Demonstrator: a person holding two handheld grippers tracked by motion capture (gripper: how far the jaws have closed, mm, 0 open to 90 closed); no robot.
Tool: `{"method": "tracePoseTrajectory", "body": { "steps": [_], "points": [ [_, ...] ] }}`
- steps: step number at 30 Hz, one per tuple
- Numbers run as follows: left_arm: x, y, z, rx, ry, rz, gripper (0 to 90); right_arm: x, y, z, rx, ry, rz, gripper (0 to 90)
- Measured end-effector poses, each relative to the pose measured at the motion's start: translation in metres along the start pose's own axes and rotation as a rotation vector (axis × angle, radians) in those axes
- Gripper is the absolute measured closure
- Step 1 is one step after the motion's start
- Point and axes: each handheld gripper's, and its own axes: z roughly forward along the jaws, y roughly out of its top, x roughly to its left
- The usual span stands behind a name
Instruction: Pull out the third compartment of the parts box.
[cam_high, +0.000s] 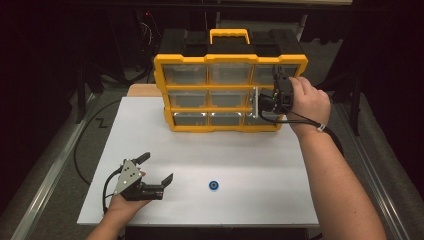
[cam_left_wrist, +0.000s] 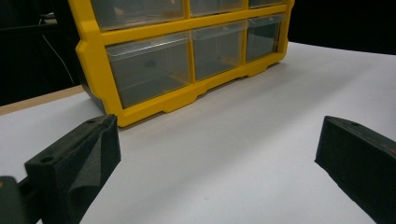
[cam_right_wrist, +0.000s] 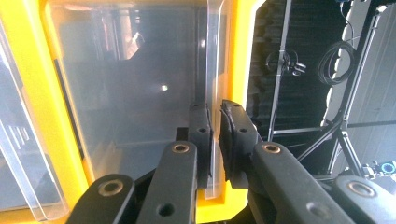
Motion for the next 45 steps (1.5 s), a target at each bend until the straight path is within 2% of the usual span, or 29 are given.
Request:
{"method": "tracePoseTrajectory", "body": {
  "steps": [15, 35, 36, 37, 38, 39, 40, 45],
  "points": [
    [0.0, 0.0, 0.0, 0.002, -0.008, 0.001, 1.1, 0.0, -0.001, -0.006, -0.015, -0.006, 0.001, 86.2],
    [-0.001, 0.0, 0.0, -0.001, -0.013, 0.004, 1.1, -0.005, -0.001, -0.017, -0.02, 0.016, -0.021, 85.8],
    [-0.001, 0.0, 0.0, -0.001, -0.012, 0.004, 1.1, -0.005, 0.0, -0.019, -0.023, 0.0, -0.015, 89.9],
    [-0.002, 0.0, 0.0, -0.001, -0.012, 0.005, 1.1, -0.005, 0.0, -0.019, -0.023, 0.0, -0.015, 89.9],
    [-0.002, 0.0, 0.0, 0.0, -0.013, 0.005, 1.1, -0.011, 0.001, -0.021, -0.033, -0.019, 0.013, 89.8],
    [-0.002, 0.0, 0.0, 0.0, -0.013, 0.005, 1.1, -0.011, 0.001, -0.021, -0.033, -0.019, 0.013, 89.8],
    [-0.002, 0.0, 0.001, 0.001, -0.013, 0.006, 1.1, -0.017, 0.002, -0.023, -0.043, -0.017, 0.017, 89.7],
    [-0.002, 0.001, 0.0, -0.001, -0.015, 0.007, 1.1, -0.017, 0.004, -0.026, -0.054, -0.01, 0.006, 88.3]
  ]
}}
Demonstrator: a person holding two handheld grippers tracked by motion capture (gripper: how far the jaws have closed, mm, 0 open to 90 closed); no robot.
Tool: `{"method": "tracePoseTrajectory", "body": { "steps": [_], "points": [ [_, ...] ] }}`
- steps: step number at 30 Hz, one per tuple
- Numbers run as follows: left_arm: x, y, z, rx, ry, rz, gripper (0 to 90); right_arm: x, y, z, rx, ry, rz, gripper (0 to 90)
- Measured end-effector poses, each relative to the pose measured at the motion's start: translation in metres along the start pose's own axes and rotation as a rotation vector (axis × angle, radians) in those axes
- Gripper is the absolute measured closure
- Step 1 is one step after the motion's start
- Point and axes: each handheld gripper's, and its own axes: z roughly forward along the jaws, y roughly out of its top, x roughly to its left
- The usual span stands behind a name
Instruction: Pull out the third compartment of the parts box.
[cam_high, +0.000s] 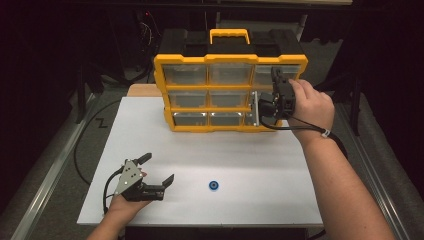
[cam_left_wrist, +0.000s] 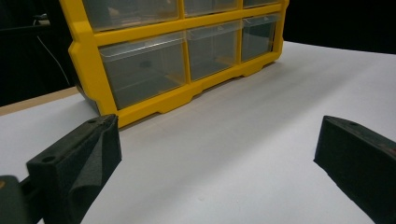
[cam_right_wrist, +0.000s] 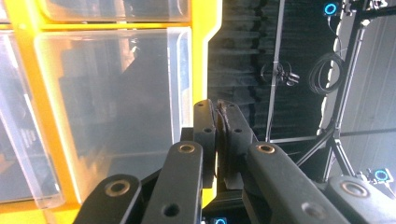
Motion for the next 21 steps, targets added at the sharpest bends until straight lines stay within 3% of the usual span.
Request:
{"method": "tracePoseTrajectory", "body": {
  "steps": [6, 11, 21],
  "points": [
    [0.0, 0.0, 0.0, 0.001, 0.0, 0.002, 1.1, -0.002, -0.006, 0.001, 0.013, 0.058, 0.008, 77.3],
    [0.0, 0.0, 0.0, 0.003, 0.001, 0.002, 1.1, -0.007, -0.014, 0.004, 0.031, 0.112, -0.014, 69.9],
    [0.0, 0.0, 0.0, 0.003, 0.001, 0.003, 1.1, -0.01, -0.021, 0.017, 0.077, 0.175, -0.047, 70.0]
  ]
}}
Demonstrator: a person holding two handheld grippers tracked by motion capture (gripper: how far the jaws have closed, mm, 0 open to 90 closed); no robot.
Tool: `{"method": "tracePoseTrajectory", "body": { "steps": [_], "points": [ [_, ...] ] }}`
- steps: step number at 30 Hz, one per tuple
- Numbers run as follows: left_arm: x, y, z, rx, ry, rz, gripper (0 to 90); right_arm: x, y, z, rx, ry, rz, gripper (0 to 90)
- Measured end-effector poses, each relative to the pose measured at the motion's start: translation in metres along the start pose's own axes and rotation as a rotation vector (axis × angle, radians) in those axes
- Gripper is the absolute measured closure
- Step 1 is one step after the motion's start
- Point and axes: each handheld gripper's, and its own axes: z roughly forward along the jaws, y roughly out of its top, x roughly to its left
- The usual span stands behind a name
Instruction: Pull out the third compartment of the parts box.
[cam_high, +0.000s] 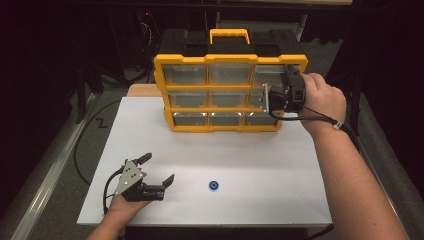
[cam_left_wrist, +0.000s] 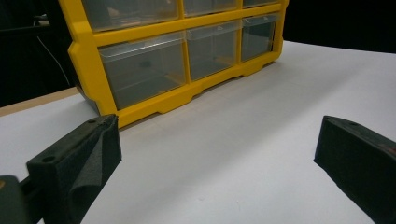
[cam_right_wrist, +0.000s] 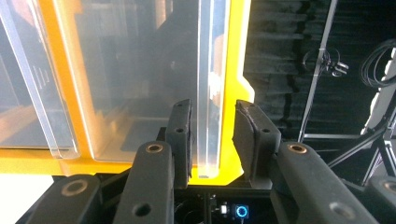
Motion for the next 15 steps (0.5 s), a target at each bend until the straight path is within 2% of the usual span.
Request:
{"method": "tracePoseTrajectory", "body": {
  "steps": [4, 15],
  "points": [
    [0.0001, -0.0001, 0.0, 0.0, 0.0, -0.001, 1.2, -0.0002, 0.0027, 0.0015, -0.001, 0.004, -0.015, 72.6],
    [0.0, 0.0, -0.0001, -0.003, 0.0, -0.002, 1.1, 0.0001, 0.0036, 0.0027, 0.0, 0.005, -0.019, 80.0]
  ]
}}
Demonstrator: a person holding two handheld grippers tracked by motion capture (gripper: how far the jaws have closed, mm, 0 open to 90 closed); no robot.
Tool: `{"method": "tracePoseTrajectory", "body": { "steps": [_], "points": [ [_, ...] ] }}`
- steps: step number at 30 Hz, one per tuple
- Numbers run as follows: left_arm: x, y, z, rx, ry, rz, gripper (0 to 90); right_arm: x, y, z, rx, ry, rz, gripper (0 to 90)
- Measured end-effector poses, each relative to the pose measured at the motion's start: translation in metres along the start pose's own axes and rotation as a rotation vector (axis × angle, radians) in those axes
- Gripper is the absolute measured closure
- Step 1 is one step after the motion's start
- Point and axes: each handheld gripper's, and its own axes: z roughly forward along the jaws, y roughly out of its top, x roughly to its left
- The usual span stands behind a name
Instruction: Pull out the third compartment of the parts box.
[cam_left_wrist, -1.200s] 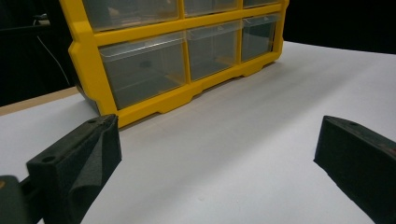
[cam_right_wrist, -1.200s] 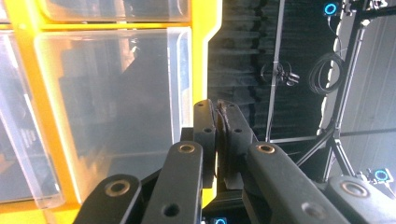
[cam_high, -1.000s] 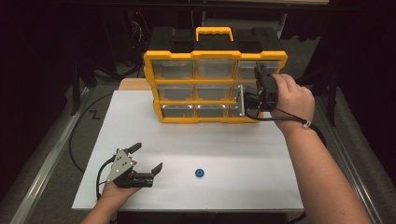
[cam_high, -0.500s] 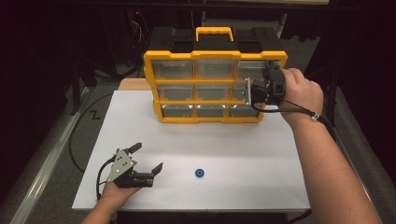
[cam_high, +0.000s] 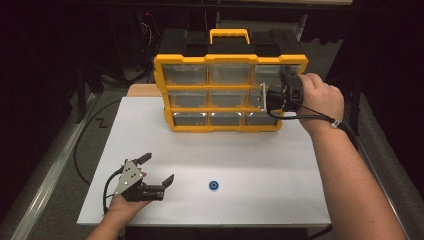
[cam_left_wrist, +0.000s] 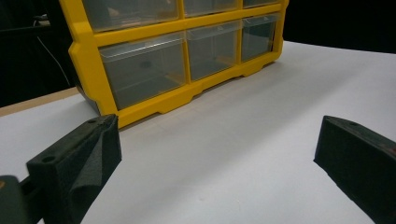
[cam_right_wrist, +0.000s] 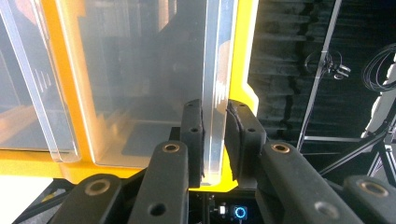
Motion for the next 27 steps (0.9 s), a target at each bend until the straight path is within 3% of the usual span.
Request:
{"method": "tracePoseTrajectory", "body": {
  "steps": [27],
  "points": [
    [-0.001, 0.0, 0.0, -0.005, -0.001, 0.006, 1.1, -0.001, -0.002, -0.017, -0.001, -0.003, -0.006, 80.8]
  ]
}}
